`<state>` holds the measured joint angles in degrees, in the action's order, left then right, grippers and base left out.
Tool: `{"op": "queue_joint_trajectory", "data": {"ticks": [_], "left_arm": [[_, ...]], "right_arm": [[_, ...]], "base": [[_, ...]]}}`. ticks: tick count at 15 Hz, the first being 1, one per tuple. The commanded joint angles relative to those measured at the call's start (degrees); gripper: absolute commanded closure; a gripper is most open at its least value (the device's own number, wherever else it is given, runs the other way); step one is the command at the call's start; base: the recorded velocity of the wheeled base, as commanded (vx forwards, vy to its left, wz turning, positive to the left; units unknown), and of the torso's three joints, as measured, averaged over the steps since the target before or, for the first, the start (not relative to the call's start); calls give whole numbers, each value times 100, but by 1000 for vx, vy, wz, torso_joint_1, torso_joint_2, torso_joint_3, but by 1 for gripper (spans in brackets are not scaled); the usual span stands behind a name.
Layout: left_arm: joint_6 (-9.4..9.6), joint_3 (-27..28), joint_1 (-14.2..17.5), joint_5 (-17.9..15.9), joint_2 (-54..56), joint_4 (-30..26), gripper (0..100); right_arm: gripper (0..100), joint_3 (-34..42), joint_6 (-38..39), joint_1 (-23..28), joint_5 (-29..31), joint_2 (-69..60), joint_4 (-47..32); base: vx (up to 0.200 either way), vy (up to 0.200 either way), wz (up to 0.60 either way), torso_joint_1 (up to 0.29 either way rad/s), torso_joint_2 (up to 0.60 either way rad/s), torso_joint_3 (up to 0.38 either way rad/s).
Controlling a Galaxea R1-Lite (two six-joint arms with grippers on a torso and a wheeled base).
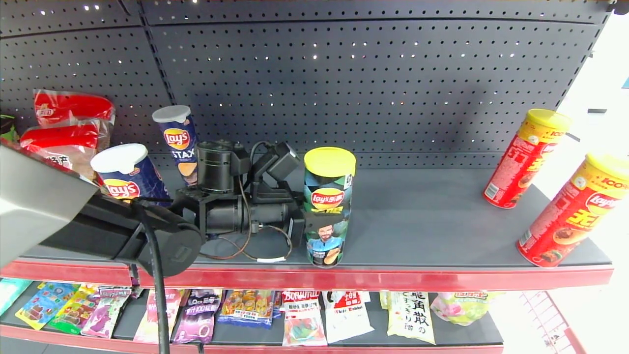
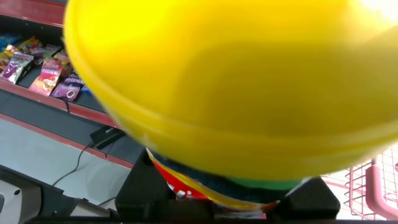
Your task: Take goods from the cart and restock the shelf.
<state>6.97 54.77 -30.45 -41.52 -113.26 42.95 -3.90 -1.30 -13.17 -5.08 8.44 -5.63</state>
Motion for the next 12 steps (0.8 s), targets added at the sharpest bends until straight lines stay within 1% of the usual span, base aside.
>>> {"op": "queue_joint_trajectory", "data": {"ticks": [1,4,6,7,9,11,12], "left_arm": [[6,-19,-5,4,-20,47,0],[-3,-116,-5,4,-3,91,0],[6,-432,39,65,6,460,0],[6,-731,145,83,41,847,0],[-12,-1206,312,100,234,1251,0],[-82,-1487,400,109,551,1278,0],[-231,-1672,417,153,841,1278,0]], "right_arm": [[100,-5,-1,-2,-1,0,1],[100,3,-1,-2,-1,0,1],[100,-5,-1,-2,-1,0,1],[100,-5,-1,-2,-1,-9,1],[100,-5,-10,-28,-19,9,1],[100,-146,-19,-63,-63,123,-34],[100,-418,-19,-142,-81,475,-34]], "base": [[0,0,0,0,0,0],[0,0,0,0,0,0],[0,0,0,0,0,0],[0,0,0,0,0,0],[0,0,0,0,0,0],[0,0,0,0,0,0],[0,0,0,0,0,0]]}}
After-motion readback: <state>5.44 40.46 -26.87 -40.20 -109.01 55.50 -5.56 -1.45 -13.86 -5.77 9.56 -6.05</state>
